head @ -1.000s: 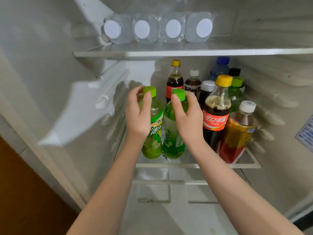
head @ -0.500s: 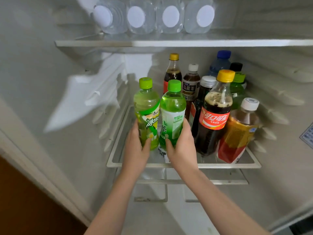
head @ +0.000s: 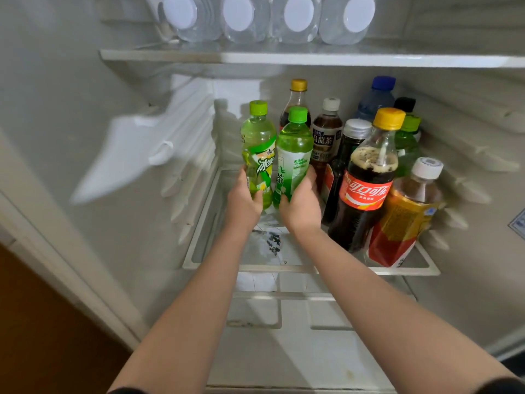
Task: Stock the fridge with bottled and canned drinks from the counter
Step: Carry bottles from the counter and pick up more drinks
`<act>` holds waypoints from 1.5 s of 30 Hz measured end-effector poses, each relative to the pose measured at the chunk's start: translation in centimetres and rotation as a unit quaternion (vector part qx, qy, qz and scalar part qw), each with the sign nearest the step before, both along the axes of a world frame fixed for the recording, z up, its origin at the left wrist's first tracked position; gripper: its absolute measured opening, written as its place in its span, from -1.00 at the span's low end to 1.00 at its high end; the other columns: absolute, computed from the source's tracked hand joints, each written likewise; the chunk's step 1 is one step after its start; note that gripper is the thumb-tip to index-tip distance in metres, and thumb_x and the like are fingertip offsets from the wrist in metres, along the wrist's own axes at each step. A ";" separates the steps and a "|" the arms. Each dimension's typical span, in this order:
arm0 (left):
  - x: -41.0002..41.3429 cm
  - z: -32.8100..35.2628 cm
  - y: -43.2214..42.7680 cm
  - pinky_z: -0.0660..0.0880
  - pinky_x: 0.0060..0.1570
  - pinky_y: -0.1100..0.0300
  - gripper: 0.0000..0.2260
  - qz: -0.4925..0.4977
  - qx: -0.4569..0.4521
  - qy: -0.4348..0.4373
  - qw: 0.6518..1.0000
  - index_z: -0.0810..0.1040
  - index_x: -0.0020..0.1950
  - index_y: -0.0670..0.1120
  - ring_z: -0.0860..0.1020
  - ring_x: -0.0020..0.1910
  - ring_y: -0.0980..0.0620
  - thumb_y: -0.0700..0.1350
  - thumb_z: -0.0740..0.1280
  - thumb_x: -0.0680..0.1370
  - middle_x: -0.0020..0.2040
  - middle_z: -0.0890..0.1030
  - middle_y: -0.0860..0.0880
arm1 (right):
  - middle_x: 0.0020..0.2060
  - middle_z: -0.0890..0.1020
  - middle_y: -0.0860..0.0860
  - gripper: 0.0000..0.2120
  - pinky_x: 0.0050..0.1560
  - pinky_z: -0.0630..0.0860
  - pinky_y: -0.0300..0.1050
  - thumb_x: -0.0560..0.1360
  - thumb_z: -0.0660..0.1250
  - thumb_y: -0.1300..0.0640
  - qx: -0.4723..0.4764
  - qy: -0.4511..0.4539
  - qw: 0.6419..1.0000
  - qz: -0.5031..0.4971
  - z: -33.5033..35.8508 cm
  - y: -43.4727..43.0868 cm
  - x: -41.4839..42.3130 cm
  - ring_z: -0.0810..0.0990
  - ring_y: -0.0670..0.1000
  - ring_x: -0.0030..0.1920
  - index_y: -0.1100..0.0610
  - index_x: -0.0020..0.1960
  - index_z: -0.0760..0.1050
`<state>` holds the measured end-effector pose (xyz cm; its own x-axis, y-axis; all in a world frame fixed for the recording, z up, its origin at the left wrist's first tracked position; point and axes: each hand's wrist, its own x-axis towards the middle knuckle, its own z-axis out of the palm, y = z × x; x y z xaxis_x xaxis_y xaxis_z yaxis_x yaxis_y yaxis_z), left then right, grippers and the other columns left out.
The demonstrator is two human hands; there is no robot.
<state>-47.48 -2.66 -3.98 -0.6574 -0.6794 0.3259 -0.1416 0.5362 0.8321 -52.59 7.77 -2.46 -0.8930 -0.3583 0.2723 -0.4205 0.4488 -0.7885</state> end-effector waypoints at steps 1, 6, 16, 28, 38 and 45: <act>0.1 0.0 0.0 0.43 0.18 0.12 -0.43 -0.002 0.006 -0.011 1.000 0.19 0.52 -0.13 0.51 0.22 -0.07 -0.23 0.30 0.55 0.29 0.53 -0.11 | 0.22 0.51 0.18 -0.20 0.04 0.45 0.02 0.45 0.29 0.26 0.010 -0.008 1.000 0.001 0.0 0.1 0.2 0.55 0.21 0.13 0.13 0.52 -0.13; 2.3 0.3 1.3 0.19 0.38 0.20 -0.41 0.006 0.034 -0.017 0.999 0.06 0.55 -0.14 0.24 0.47 0.02 -0.16 0.24 0.59 0.52 0.23 -0.09 | 0.43 0.25 0.17 -0.21 0.41 0.23 -0.09 0.43 0.26 0.37 -0.027 -0.017 0.998 0.049 0.0 1.8 3.1 0.25 0.12 0.43 0.20 0.53 -0.09; 13.5 -3.1 8.3 0.43 0.14 0.31 -0.74 -0.081 0.058 0.189 0.977 0.45 0.16 0.24 0.49 0.21 0.16 -0.03 0.23 0.50 0.16 0.53 0.20 | 0.06 0.56 -0.10 -0.62 0.12 0.45 -0.32 0.44 0.26 0.38 -0.065 0.080 0.993 0.066 -3.9 14.1 10.7 0.51 -0.23 0.10 0.10 0.19 0.47; 17.7 -17.2 16.1 0.43 -0.03 0.42 -0.88 -0.333 0.126 -0.123 0.926 0.52 0.01 0.08 0.56 -0.06 0.26 -0.15 0.30 0.58 -0.05 0.61 0.17 | 0.02 0.59 -0.02 -0.72 0.01 0.37 -0.27 0.47 0.29 0.30 0.184 -0.115 0.964 -0.153 -18.2 28.6 20.6 0.53 -0.08 0.01 0.14 0.16 0.52; 25.0 -31.3 22.8 0.33 -0.16 0.26 -0.86 -0.523 0.051 -0.568 0.634 0.51 -0.09 0.04 0.48 -0.14 0.09 -0.01 0.20 0.61 -0.15 0.52 0.07 | 0.21 0.56 -0.02 -0.71 0.13 0.37 -0.25 0.57 0.15 0.01 0.284 -0.571 0.731 -0.244 -29.5 42.2 42.4 0.50 0.01 0.22 0.03 0.25 0.45; 32.0 -34.4 27.9 0.31 -0.19 0.16 -0.77 -0.475 -0.019 -0.605 0.639 0.45 -0.26 -0.08 0.44 -0.28 -0.02 -0.15 0.20 0.60 -0.25 0.49 -0.07 | 0.11 0.61 -0.02 -0.75 0.01 0.40 -0.25 0.53 0.21 0.02 0.179 -0.612 0.688 -0.347 -31.2 47.6 59.3 0.55 -0.02 0.11 0.02 0.17 0.49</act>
<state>-15.48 25.20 -38.41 -0.5538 0.2078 -0.8063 -0.2636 0.8748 0.4064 6.76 55.40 -33.68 -0.3653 0.4213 -0.8301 0.8728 0.4650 -0.1481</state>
